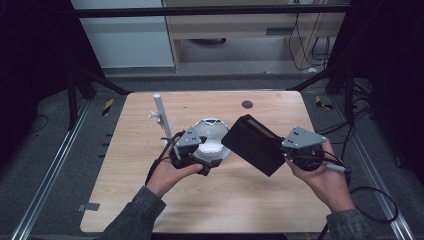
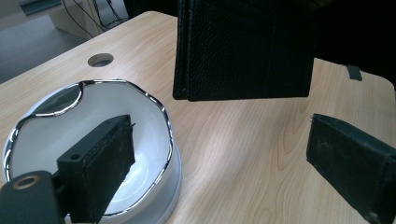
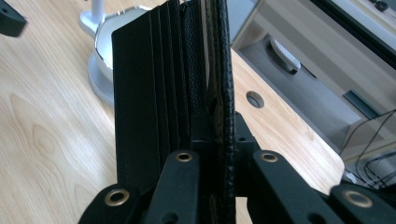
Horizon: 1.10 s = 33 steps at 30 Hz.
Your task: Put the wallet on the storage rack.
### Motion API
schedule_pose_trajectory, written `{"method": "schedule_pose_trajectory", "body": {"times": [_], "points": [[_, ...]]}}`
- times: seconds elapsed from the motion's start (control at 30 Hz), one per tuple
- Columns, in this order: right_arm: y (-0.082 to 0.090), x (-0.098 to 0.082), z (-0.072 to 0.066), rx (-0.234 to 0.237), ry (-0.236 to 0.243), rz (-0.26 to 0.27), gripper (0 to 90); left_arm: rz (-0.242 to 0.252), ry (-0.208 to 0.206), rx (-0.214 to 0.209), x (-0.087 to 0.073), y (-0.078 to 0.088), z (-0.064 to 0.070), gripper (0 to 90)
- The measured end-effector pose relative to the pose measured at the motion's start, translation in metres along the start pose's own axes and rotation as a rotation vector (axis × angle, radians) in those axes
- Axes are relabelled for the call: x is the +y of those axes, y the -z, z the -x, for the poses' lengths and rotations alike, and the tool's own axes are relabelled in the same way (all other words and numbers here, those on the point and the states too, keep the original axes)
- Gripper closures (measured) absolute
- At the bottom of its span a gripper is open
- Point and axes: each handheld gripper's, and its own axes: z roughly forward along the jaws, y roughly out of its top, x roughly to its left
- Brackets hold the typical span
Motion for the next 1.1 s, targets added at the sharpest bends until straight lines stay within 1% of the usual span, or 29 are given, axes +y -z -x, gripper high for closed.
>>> {"method": "schedule_pose_trajectory", "body": {"times": [0.1, 0.13, 0.17, 0.27, 0.37, 0.4, 0.47, 0.53, 0.6, 0.63, 0.7, 0.73, 0.77, 0.8, 0.83, 0.9, 0.93, 0.97, 1.0, 1.07, 1.1], "points": [[-0.002, 0.001, -0.001, 0.013, -0.007, 0.019, 85.0, 0.006, -0.009, -0.005, 0.007, -0.001, -0.004, 7.6], [-0.003, 0.001, -0.002, 0.015, -0.005, 0.024, 85.0, 0.011, -0.004, -0.009, 0.009, -0.002, -0.004, 8.0], [-0.003, 0.001, -0.003, 0.018, -0.007, 0.025, 85.0, 0.019, 0.001, -0.015, 0.011, -0.002, -0.005, 8.0], [-0.006, 0.001, -0.005, 0.028, -0.002, 0.025, 85.0, 0.03, -0.003, -0.028, 0.018, -0.006, -0.009, 8.1], [-0.007, 0.003, -0.007, 0.038, -0.002, 0.029, 85.0, 0.012, -0.015, -0.039, 0.02, -0.012, -0.013, 8.1], [-0.007, 0.003, -0.008, 0.041, -0.003, 0.032, 85.0, 0.009, -0.01, -0.043, 0.021, -0.014, -0.015, 8.1], [-0.008, 0.005, -0.009, 0.046, 0.0, 0.038, 85.0, 0.009, 0.0, -0.063, 0.022, -0.019, -0.017, 8.3], [-0.008, 0.007, -0.01, 0.056, 0.0, 0.048, 85.0, 0.009, 0.0, -0.08, 0.023, -0.024, -0.018, 9.3], [-0.009, 0.008, -0.011, 0.068, -0.005, 0.058, 85.0, 0.008, 0.009, -0.105, 0.023, -0.026, -0.02, 11.5], [-0.009, 0.008, -0.011, 0.071, -0.005, 0.061, 85.0, 0.008, 0.021, -0.126, 0.024, -0.027, -0.021, 13.2], [-0.011, 0.007, -0.012, 0.086, -0.001, 0.077, 85.0, 0.006, 0.032, -0.146, 0.025, -0.029, -0.024, 21.4], [-0.012, 0.006, -0.012, 0.094, -0.005, 0.084, 84.9, 0.004, 0.029, -0.158, 0.026, -0.029, -0.025, 27.3], [-0.012, 0.005, -0.012, 0.095, -0.005, 0.085, 84.9, 0.0, 0.016, -0.169, 0.026, -0.03, -0.026, 31.5], [-0.014, 0.003, -0.012, 0.096, -0.009, 0.086, 84.9, 0.0, 0.01, -0.176, 0.027, -0.03, -0.026, 35.9], [-0.015, 0.002, -0.012, 0.099, -0.011, 0.089, 84.9, -0.006, 0.019, -0.189, 0.028, -0.03, -0.027, 41.8], [-0.019, -0.002, -0.012, 0.109, -0.018, 0.101, 84.9, -0.025, 0.02, -0.179, 0.028, -0.028, -0.029, 54.9], [-0.02, -0.004, -0.012, 0.112, -0.02, 0.104, 84.8, -0.034, 0.019, -0.183, 0.029, -0.027, -0.03, 60.7], [-0.021, -0.006, -0.012, 0.116, -0.02, 0.105, 84.8, -0.05, 0.017, -0.188, 0.03, -0.025, -0.03, 62.7], [-0.023, -0.009, -0.013, 0.126, -0.025, 0.108, 84.7, -0.057, 0.025, -0.193, 0.031, -0.024, -0.03, 67.7], [-0.024, -0.014, -0.014, 0.133, -0.028, 0.121, 84.5, -0.067, 0.039, -0.214, 0.033, -0.02, -0.028, 74.2], [-0.024, -0.015, -0.014, 0.133, -0.03, 0.123, 84.4, -0.079, 0.044, -0.221, 0.034, -0.018, -0.027, 76.3]]}}
